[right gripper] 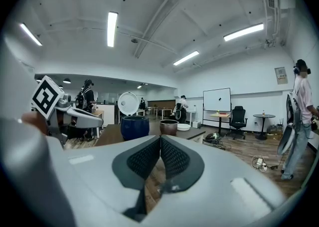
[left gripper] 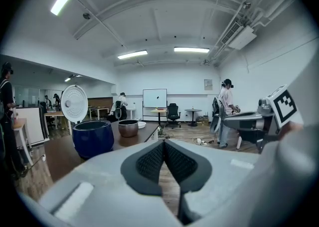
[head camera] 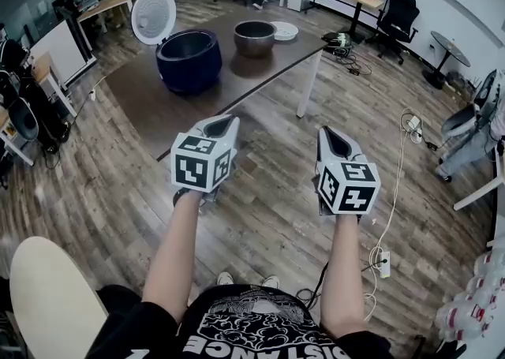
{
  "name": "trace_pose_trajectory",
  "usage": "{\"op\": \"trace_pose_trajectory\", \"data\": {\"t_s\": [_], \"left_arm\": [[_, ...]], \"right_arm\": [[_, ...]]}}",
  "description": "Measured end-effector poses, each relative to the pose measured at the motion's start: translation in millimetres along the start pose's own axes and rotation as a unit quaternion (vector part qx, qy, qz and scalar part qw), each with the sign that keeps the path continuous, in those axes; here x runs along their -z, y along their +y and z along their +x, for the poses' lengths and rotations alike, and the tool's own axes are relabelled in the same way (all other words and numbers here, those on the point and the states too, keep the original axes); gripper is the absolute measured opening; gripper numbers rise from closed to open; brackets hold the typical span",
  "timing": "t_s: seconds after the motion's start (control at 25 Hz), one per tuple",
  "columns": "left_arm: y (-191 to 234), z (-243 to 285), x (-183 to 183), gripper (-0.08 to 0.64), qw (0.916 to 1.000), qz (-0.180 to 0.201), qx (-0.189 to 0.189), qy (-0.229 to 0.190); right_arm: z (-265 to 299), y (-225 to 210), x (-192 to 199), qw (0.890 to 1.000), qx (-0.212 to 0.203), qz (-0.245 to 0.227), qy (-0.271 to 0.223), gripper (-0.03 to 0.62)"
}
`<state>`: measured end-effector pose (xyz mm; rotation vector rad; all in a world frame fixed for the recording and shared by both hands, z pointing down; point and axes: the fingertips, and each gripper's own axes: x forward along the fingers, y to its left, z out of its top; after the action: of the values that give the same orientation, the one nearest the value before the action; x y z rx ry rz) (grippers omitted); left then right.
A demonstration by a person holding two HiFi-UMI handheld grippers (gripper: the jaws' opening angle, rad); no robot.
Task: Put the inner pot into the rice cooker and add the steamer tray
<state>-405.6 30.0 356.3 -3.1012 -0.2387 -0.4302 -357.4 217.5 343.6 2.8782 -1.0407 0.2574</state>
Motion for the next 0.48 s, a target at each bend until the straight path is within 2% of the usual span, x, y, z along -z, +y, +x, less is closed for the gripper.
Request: {"op": "trace_pose_trajectory", "data": {"t_s": [0.48], "left_arm": [[-42,30,-5,0.014,0.9999,0.007,-0.003,0.01]], "right_arm": [[-9,-41,8,1.0,-0.012,0.009,0.002,0.023]]}}
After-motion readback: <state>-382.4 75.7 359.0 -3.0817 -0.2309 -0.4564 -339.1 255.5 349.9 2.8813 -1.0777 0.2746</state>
